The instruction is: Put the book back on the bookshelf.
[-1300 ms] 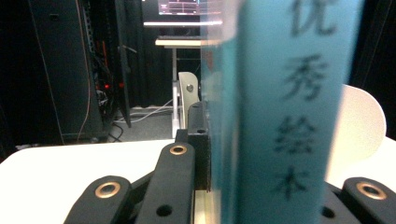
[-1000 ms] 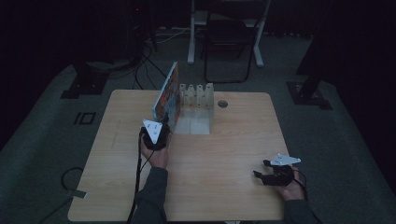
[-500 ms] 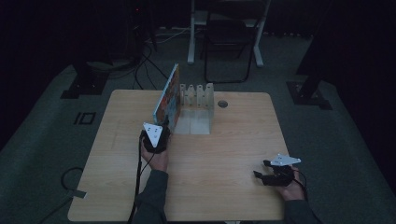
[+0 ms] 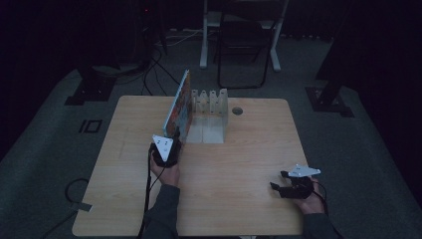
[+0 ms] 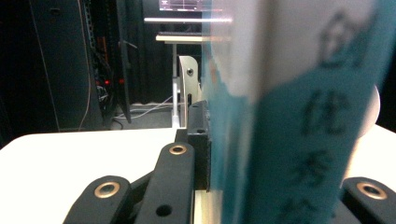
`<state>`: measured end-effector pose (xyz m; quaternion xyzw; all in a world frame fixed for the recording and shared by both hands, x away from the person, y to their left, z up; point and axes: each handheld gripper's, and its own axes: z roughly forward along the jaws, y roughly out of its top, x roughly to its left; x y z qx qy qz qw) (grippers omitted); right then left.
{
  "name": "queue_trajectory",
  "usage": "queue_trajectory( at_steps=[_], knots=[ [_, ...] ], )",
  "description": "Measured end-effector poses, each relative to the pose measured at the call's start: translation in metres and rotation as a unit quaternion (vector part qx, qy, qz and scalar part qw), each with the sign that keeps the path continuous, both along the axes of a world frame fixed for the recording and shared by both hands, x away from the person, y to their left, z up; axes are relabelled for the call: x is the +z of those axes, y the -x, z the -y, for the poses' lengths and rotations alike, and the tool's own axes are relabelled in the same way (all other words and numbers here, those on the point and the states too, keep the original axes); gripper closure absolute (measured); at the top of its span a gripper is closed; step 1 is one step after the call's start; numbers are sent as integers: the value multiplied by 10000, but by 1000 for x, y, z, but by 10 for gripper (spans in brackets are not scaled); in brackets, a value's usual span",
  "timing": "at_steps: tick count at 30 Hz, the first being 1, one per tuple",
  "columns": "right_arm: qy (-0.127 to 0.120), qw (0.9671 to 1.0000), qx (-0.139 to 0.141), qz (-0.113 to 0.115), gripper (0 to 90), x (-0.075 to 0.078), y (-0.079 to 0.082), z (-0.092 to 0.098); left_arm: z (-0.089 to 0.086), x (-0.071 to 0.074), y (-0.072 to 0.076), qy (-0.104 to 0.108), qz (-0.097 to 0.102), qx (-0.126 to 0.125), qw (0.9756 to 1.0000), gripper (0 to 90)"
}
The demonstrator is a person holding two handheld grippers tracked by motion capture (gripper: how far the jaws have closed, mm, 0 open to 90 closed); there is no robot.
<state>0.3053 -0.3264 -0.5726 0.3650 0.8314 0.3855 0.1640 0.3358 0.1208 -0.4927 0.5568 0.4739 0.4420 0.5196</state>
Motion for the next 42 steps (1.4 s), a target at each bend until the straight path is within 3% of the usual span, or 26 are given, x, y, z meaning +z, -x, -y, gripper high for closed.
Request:
queue_trajectory(
  at_steps=[42],
  knots=[
    [12,10000,2,6,295,0,1,0,-14,-7,3,-139,85,46,9999,740]
  ],
)
